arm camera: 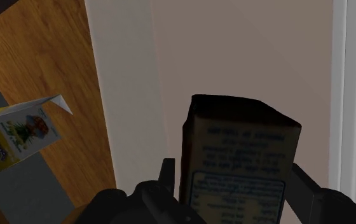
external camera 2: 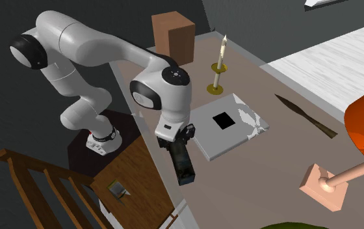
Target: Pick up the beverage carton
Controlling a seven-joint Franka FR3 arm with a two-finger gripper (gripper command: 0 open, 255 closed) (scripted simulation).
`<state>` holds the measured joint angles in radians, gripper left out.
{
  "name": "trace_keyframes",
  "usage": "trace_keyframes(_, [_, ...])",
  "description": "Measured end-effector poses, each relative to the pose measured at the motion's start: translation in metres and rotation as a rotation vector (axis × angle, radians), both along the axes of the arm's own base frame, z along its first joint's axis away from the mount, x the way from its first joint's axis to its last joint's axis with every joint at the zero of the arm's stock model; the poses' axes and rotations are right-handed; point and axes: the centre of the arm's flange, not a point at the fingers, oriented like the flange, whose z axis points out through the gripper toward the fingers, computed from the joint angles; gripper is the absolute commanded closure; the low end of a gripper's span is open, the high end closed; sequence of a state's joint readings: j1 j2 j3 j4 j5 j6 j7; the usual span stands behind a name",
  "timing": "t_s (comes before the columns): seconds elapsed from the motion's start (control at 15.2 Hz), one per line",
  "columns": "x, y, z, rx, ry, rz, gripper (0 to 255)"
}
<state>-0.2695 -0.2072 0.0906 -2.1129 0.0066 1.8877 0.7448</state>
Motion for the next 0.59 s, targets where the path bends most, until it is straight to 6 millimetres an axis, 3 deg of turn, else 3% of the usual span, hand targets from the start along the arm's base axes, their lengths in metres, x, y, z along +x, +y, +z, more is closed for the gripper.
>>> trace_keyframes(0.2, [0.000,0.001,0.005,0.001,0.004,0.000,255])
trace_keyframes(0.59, [0.001,0.002,0.035,0.001,0.005,0.000,255])
